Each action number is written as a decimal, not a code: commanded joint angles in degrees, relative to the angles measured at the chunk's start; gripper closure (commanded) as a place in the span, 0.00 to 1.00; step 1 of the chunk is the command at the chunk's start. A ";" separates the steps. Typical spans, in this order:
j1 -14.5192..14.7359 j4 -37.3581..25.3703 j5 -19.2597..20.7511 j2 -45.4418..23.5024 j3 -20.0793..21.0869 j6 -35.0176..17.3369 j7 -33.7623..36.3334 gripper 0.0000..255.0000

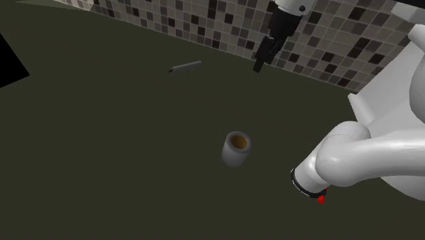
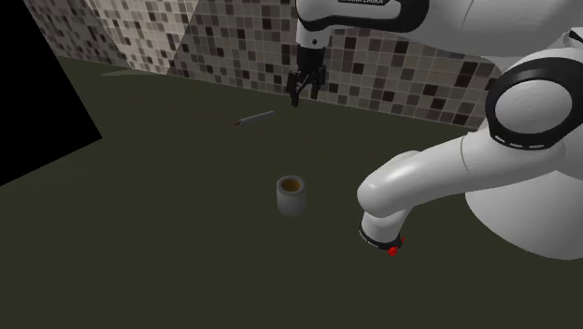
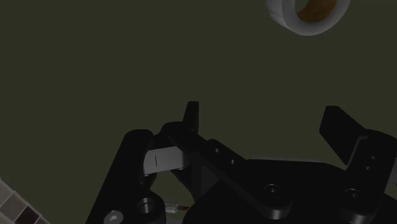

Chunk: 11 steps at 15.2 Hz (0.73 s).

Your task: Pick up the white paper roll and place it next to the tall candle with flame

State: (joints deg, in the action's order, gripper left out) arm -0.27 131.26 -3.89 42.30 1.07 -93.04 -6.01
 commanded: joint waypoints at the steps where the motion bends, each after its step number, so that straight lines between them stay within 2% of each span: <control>1: 0.00 0.00 0.00 0.00 0.00 0.00 0.00 0.00; 11: 3.03 22.46 -3.87 9.92 5.67 -12.95 3.98 0.00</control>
State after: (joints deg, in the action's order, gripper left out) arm 2.31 151.37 -7.19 51.48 5.99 -104.30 -2.52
